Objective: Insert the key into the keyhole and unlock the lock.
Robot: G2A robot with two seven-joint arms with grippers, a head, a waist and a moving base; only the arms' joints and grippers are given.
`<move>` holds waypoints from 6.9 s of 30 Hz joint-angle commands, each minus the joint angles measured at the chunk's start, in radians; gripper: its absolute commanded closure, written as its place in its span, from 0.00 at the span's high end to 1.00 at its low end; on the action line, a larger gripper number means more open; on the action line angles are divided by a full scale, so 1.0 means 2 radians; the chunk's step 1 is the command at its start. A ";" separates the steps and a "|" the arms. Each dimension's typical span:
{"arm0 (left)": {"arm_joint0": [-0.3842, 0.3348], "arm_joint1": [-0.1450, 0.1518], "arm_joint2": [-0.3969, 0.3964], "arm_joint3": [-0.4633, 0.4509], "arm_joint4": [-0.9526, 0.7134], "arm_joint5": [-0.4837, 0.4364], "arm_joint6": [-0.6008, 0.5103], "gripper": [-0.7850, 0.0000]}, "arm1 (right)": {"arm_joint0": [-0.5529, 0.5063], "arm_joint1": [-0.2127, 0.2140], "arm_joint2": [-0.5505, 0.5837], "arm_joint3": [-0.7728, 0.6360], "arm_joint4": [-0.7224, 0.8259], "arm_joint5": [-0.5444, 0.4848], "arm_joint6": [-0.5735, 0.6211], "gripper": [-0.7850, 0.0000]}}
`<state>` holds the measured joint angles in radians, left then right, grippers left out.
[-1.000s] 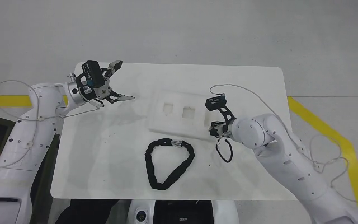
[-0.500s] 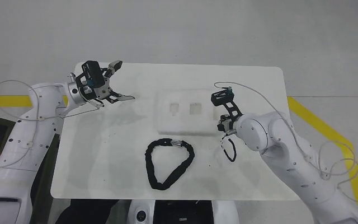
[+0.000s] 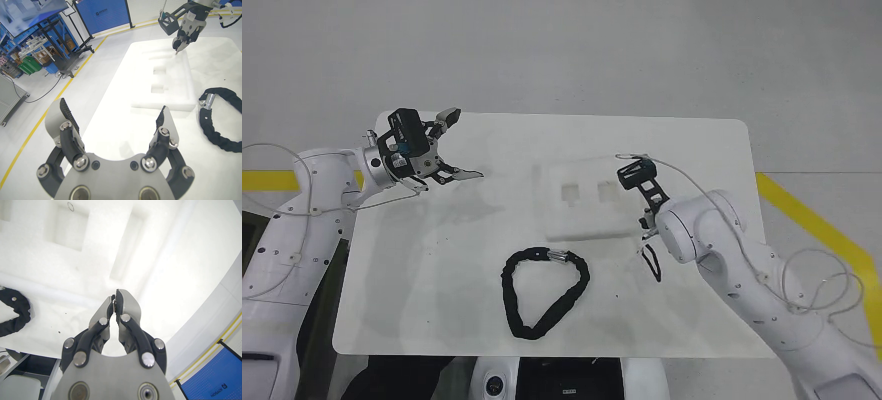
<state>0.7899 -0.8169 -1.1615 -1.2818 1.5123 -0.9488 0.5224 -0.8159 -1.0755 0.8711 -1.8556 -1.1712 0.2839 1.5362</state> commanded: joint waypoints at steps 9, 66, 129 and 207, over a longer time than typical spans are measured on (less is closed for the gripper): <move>0.000 0.000 0.000 0.000 0.000 0.000 0.000 1.00 | -0.015 0.007 0.043 -0.026 0.051 0.000 0.000 0.00; 0.000 0.000 0.000 0.000 0.000 0.000 0.000 1.00 | -0.149 0.036 0.208 -0.079 0.315 -0.152 -0.137 0.00; 0.022 0.081 0.208 -0.173 0.091 -0.032 0.067 1.00 | -0.264 0.052 0.321 -0.095 0.351 -0.270 -0.227 0.00; -0.104 0.032 0.389 -0.179 -0.103 -0.032 -0.318 1.00 | -0.264 0.052 0.321 -0.095 0.351 -0.270 -0.227 0.00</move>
<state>0.5804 -0.7512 -0.3835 -1.6411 1.3167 -1.0123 -0.1015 -1.3443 -0.9709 1.5139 -2.0459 -0.4701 -0.2568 1.0820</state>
